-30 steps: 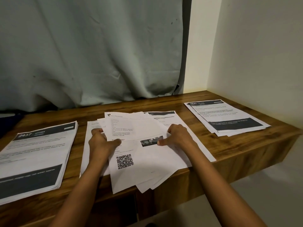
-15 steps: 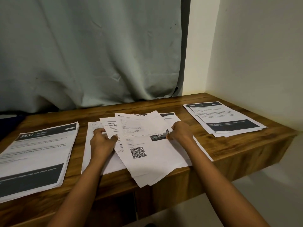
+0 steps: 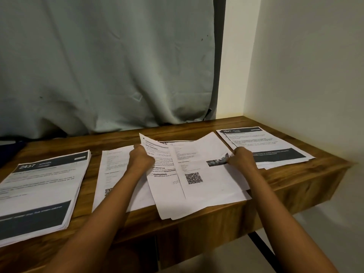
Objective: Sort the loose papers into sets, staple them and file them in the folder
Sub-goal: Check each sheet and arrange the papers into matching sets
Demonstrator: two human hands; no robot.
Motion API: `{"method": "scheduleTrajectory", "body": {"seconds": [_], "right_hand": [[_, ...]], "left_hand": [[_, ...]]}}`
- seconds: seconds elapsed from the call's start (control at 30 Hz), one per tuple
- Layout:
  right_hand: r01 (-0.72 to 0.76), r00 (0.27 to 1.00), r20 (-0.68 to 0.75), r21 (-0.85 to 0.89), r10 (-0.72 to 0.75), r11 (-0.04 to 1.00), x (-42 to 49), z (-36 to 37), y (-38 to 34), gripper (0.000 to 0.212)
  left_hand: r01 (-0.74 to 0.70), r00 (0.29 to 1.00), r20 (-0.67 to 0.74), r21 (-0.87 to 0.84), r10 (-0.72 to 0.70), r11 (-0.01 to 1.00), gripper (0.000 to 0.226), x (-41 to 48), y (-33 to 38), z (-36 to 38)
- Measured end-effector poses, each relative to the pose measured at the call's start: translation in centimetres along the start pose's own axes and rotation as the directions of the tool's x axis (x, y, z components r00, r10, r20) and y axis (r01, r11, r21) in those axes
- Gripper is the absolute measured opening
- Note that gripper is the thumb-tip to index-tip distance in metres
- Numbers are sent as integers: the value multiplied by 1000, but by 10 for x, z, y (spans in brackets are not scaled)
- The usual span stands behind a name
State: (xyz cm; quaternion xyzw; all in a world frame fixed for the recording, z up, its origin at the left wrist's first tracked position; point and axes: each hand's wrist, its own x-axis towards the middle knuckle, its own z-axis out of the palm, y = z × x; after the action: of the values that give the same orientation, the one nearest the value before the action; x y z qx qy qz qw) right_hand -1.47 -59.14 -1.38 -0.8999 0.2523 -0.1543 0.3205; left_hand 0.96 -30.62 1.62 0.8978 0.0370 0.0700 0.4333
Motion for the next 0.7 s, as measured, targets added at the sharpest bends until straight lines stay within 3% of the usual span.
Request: {"method": "scheduleTrajectory", "body": {"seconds": [0.17,0.3,0.4,0.53,0.7], "right_hand": [[20,992,122,-18,-18,1000,-7,-5,3,33],[40,971,237,-53,-26,998,-16,-18,3,20],[47,964,266,-93,-20,995,-21,-23,5,22],[24,966,259,-115,7,993,-26,-28,11,25],[-47,991,121,-93,58,995,-23,-38,26,30]], "left_hand": [[40,998,42,76,-43,996,55,-1,3,9],[82,993,78,89,-89,993,53,0,-6,0],[90,989,108,127,-104,988,53,-2,-8,-3],[64,991,109,90,-73,994,48,-2,-9,0],[9,996,93,22,-11,1000,52,0,-9,6]]}}
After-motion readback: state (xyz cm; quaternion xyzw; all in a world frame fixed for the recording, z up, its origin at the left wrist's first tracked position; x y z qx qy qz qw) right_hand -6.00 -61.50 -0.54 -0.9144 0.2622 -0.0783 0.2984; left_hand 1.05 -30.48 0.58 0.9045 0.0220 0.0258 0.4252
